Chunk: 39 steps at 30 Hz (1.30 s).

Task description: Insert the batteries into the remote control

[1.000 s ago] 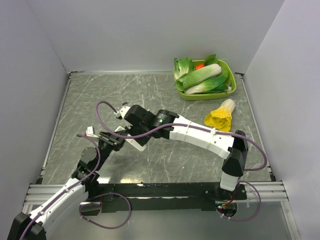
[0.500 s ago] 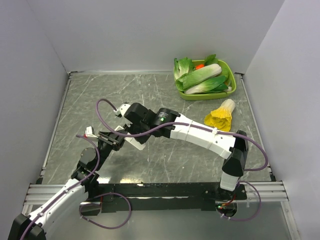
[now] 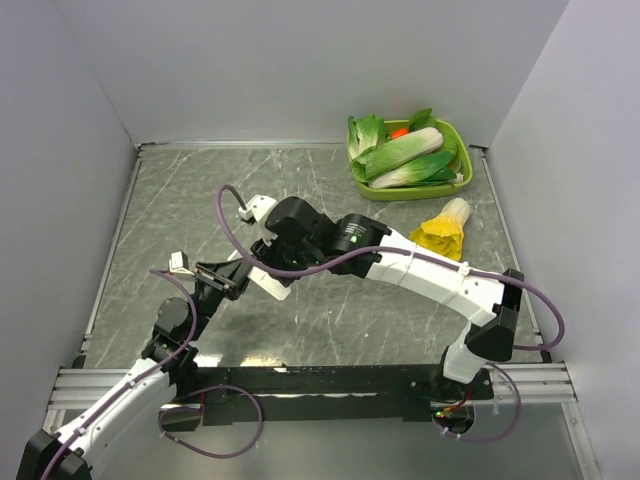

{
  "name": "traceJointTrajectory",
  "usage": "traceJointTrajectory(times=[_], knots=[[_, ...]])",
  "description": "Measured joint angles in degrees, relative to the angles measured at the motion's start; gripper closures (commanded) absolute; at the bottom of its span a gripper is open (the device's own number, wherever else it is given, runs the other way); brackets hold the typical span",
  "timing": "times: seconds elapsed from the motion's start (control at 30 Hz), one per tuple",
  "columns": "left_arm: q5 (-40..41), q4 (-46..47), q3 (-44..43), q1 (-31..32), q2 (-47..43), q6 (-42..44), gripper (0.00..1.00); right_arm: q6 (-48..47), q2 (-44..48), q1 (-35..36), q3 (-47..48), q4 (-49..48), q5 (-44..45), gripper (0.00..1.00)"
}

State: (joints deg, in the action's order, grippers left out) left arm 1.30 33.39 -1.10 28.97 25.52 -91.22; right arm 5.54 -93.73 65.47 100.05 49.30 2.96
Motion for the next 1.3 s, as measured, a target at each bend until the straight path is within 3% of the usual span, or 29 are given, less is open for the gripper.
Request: traceJointTrajectory(times=[0.23, 1.3], knots=[[-0.2, 0.0, 0.0, 0.0, -0.4, -0.1, 0.98, 1.0, 0.9, 0.0, -2.2, -2.4, -0.9, 0.4], [-0.5, -2.0, 0.0, 0.0, -2.3, -1.2, 0.98, 3.3, 0.9, -2.4, -7.9, -5.7, -7.6, 0.4]])
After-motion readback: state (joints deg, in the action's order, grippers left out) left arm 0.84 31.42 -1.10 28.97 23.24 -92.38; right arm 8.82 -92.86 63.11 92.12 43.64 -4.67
